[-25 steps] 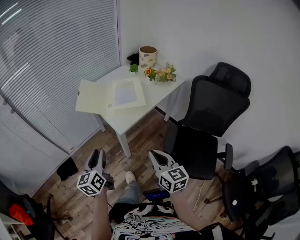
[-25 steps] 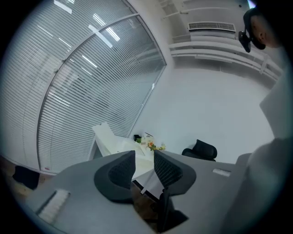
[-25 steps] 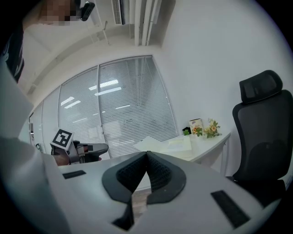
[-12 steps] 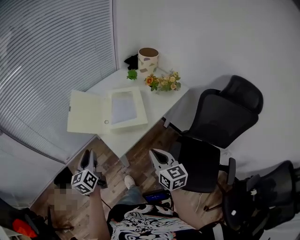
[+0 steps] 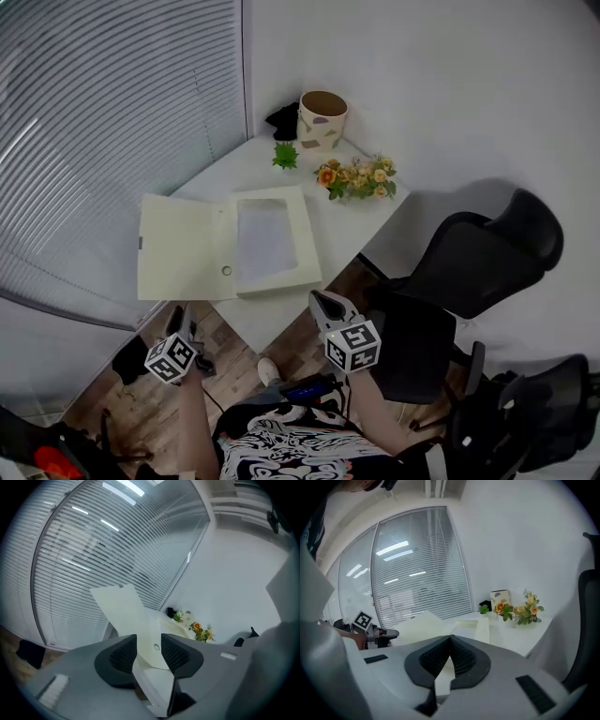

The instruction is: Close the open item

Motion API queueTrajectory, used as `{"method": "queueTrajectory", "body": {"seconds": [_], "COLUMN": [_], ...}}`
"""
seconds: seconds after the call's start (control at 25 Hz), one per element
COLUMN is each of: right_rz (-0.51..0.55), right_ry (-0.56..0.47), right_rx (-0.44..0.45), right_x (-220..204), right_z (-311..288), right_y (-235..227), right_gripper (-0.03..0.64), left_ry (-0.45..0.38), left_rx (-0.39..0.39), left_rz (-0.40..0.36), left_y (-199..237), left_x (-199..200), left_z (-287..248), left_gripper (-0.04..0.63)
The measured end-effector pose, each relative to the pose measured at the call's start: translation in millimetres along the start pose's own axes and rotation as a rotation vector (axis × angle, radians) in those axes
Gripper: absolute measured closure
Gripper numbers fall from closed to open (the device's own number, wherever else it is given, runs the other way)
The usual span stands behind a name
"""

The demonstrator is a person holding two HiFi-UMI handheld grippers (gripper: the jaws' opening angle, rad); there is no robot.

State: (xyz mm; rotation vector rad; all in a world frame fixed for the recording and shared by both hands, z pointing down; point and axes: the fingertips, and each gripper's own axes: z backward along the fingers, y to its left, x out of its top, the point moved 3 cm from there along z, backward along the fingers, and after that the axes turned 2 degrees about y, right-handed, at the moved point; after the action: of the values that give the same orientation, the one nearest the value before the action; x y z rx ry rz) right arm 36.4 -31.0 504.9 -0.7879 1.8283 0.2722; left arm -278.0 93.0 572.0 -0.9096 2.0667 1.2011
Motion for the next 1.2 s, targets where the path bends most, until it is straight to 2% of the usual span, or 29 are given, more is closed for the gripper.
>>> {"method": "queueTrajectory", "body": {"seconds": [0.2, 0.48, 0.68, 0.76, 0.92, 1.04, 1.2], "right_rz": [0.025, 0.122, 0.111, 0.143, 0.242, 0.188, 0.17], "right_ry": [0.051, 0.132, 0.187, 0.226, 0.322, 0.295, 0.298], "right_rx": [-0.021, -0.047, -0.012, 0.012, 0.013, 0.009, 0.019], "right_x": [-3.5, -8.7, -19.4, -28.1, -52.0, -53.9, -55.0], "right_z": [-30.7, -42.3, -65.1, -76.2, -89.7, -90.5, -90.8], "right_y": [-18.7, -46.9, -66.9, -72.7, -78.6, -81.3, -82.2], "right_gripper": [0.614, 0.614, 0.614, 0.614, 0.614, 0.614, 0.612], "left_ry": [0.03, -0.035, -0.116, -0.122, -0.134, -0.142, -0.146], "left_rx": [0.05, 0.098, 0.109, 0.119, 0.149, 0.128, 0.137], "left_rz": [0.158, 0.298, 0.314, 0.305, 0.274, 0.297, 0.309], "left_y": [37.0, 58.4, 60.8, 59.3, 60.2, 60.5, 63.7], "left_x": [-4.6, 3.4, 14.7, 17.4, 22.0, 24.8, 22.4], "left_z": [-21.8, -38.0, -50.1, -56.5, -60.1, -63.6, -64.5], "left_gripper": [0.405, 0.402, 0.433, 0.44, 0.543, 0.557, 0.561]}}
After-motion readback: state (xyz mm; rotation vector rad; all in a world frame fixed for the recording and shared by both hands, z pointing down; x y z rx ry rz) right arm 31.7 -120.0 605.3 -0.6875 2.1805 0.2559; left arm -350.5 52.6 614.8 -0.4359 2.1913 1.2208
